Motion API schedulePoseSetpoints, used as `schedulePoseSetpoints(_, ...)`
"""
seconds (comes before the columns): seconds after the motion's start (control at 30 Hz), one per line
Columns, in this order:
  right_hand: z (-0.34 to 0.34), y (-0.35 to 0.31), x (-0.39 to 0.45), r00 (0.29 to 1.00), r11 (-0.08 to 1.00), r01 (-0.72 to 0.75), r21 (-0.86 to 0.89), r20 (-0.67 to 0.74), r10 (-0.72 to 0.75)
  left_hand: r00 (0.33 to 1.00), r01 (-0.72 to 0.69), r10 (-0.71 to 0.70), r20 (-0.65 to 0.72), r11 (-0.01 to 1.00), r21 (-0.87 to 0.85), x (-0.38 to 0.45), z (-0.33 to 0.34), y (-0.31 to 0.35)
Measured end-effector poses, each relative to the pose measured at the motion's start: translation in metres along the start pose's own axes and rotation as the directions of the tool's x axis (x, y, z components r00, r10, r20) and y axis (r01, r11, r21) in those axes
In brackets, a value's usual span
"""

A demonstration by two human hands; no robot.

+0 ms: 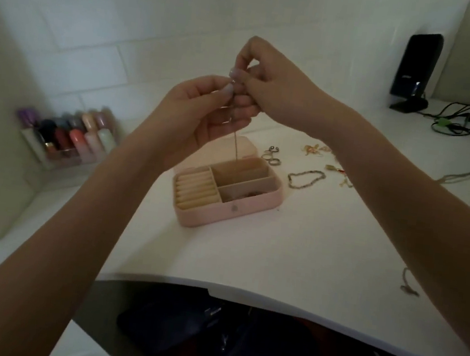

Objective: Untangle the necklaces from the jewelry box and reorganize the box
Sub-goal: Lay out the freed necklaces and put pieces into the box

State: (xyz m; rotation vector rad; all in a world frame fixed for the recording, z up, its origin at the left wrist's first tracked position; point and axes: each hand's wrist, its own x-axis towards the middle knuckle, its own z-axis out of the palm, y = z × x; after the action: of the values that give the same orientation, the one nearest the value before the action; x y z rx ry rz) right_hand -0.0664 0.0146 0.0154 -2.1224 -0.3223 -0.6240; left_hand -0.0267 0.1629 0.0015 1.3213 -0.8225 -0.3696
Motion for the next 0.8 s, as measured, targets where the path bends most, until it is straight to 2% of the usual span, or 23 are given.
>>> schedulePoseSetpoints(0.27,-0.002,0.004,-0.002,0.999,0.996,-0.034,0.086,0.035,0.031,0.998,-0.024,0.025,-0.049,0.999,0.025,0.008,-0.008,0.004)
schedulePoseSetpoints(0.5,0.001,0.007,-0.003,0.993,0.999,-0.052,-0.003,0.108,0.052,0.999,0.017,-0.015,-0.048,0.999,0.028,-0.001,-0.013,-0.008)
schedulePoseSetpoints(0.63,0.003,0.010,-0.006,0.977,0.996,-0.083,-0.020,0.197,0.085,0.998,0.066,-0.067,0.000,0.973,0.220,-0.011,-0.021,-0.016)
schedulePoseSetpoints(0.8,0.008,0.009,-0.007,0.963,0.995,-0.101,0.003,0.253,0.097,0.976,0.118,-0.190,0.108,0.873,0.473,-0.025,-0.031,-0.028)
